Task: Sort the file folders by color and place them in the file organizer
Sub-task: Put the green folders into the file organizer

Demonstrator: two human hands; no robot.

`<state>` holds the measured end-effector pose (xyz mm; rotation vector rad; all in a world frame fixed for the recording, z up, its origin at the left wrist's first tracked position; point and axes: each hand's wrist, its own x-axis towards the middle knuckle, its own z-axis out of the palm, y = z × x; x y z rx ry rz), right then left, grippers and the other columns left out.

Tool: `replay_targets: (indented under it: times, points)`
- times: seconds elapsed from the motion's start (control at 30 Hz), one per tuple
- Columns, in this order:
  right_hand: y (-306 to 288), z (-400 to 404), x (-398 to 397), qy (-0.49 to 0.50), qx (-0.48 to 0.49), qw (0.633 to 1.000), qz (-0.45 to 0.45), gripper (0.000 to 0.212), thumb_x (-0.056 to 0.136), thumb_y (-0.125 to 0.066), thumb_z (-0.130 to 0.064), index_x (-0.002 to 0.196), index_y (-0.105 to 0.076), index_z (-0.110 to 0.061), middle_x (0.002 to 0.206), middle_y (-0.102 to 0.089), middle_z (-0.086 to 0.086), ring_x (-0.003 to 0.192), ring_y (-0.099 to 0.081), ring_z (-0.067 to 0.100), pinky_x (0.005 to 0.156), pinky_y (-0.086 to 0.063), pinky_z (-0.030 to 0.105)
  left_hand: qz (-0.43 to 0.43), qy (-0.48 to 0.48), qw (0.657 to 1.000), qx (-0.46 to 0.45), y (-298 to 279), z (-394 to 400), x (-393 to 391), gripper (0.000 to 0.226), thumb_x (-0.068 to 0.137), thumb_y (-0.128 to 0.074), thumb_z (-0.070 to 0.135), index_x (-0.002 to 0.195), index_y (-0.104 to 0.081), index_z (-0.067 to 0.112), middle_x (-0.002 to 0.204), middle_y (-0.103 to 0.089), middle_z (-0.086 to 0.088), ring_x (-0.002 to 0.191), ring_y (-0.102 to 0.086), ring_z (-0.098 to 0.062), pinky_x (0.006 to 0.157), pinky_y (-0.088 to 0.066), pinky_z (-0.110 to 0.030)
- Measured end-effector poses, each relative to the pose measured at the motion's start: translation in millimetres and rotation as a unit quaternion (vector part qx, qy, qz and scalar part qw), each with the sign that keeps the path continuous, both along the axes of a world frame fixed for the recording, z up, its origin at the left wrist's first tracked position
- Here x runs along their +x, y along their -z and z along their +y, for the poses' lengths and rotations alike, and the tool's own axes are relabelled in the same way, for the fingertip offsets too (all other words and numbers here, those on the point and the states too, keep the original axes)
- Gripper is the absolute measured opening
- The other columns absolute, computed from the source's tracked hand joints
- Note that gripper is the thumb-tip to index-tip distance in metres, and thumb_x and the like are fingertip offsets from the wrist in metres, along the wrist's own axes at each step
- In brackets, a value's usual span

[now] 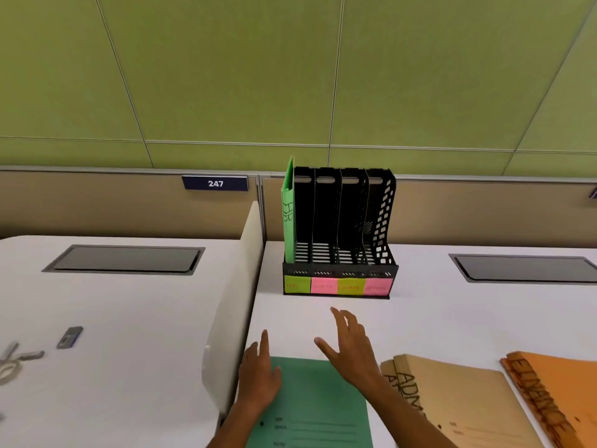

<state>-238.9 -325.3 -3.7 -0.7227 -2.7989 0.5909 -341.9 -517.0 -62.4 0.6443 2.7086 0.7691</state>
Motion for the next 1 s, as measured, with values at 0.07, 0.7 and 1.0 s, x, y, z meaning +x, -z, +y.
replay_targets:
  times: [0.07, 0.7, 1.0]
  points:
    - [15, -8, 23, 0.007, -0.032, 0.999, -0.022, 0.082, 0.084, -0.033, -0.074, 0.150, -0.016, -0.028, 0.154, -0.022, 0.001, 0.130, -0.038, 0.024, 0.102, -0.040, 0.037, 0.000, -0.006, 1.000, -0.006, 0, -8, 15, 0.084, 0.091, -0.054, 0.025, 0.155, 0.000, 0.018, 0.154, -0.027, -0.013, 0.143, -0.023, -0.029, 0.117, -0.024, -0.036]
    - [57, -58, 142, 0.054, -0.130, 0.989, -0.032, 0.067, 0.092, -0.052, -0.051, 0.147, -0.026, -0.022, 0.148, -0.031, 0.004, 0.131, -0.037, 0.023, 0.102, -0.043, 0.034, -0.041, -0.154, 0.981, 0.107, -9, -69, 135, 0.092, 0.074, -0.078, 0.033, 0.149, -0.024, 0.020, 0.137, -0.049, -0.004, 0.125, -0.049, -0.024, 0.103, -0.046, -0.044]
    - [62, -78, 163, 0.126, -0.181, 0.975, -0.016, 0.058, 0.092, -0.055, -0.038, 0.142, -0.034, -0.018, 0.140, -0.043, 0.006, 0.126, -0.041, 0.025, 0.104, -0.034, 0.034, -0.153, -0.278, 0.932, 0.177, -31, -76, 148, 0.075, 0.080, -0.077, 0.016, 0.144, -0.039, 0.009, 0.118, -0.061, -0.013, 0.102, -0.061, -0.029, 0.089, -0.052, -0.040]
